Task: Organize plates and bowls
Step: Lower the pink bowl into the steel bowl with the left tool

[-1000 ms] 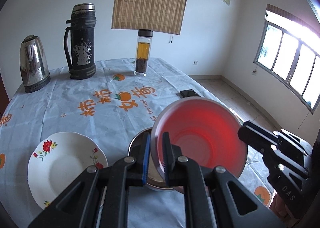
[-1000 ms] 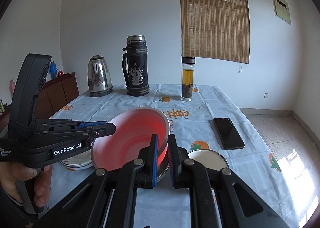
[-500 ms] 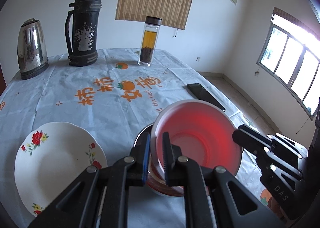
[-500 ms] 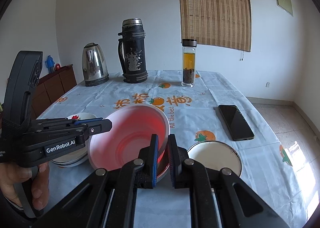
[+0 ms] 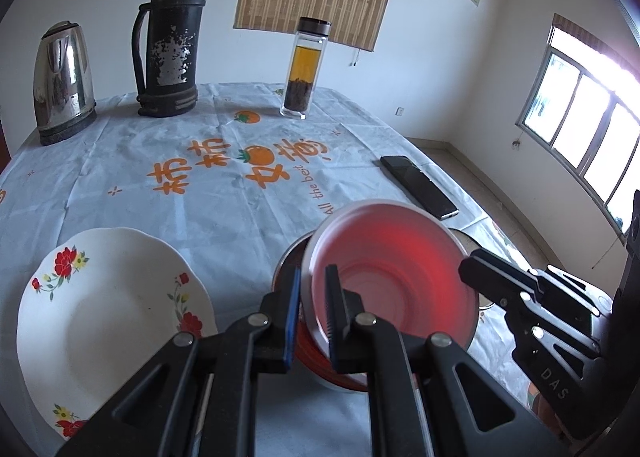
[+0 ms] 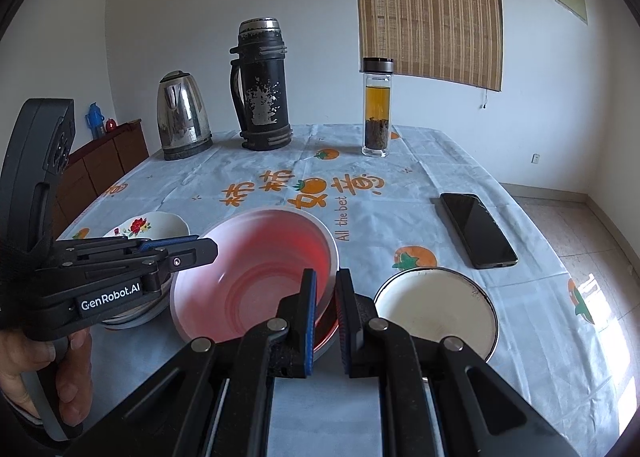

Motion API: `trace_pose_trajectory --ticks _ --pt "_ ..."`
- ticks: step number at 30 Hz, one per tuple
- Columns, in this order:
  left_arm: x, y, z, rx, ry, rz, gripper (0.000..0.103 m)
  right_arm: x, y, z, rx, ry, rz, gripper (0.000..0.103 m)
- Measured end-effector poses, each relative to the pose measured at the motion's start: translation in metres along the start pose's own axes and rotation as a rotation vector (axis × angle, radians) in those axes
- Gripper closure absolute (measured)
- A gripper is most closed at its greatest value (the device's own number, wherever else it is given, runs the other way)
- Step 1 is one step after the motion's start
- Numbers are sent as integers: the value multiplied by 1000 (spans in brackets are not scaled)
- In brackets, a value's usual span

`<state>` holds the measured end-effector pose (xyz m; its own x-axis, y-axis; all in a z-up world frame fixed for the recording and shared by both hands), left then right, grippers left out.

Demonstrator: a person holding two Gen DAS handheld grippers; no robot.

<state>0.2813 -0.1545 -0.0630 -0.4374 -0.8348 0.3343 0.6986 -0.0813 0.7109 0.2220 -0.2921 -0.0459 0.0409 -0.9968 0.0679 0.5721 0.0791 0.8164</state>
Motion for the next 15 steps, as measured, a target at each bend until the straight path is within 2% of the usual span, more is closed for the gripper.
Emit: trace_pose_trajectory --ticks 15 --pt "-2 -1 -2 -11 -7 12 94 -1 -6 -11 -37 -16 17 92"
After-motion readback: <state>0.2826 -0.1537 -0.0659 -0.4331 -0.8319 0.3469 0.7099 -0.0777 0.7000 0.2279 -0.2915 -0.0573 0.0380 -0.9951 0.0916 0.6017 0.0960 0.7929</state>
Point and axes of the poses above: each gripper's, at about its wrist camera, not at the fingertips, and z roughly against the way its jaws point, x to its right, y to its top, the point moved 5 cm from there along -z, roughly the way its jaws point, and after that the axes turned 8 degrees about -y, right-handed, at the moved point
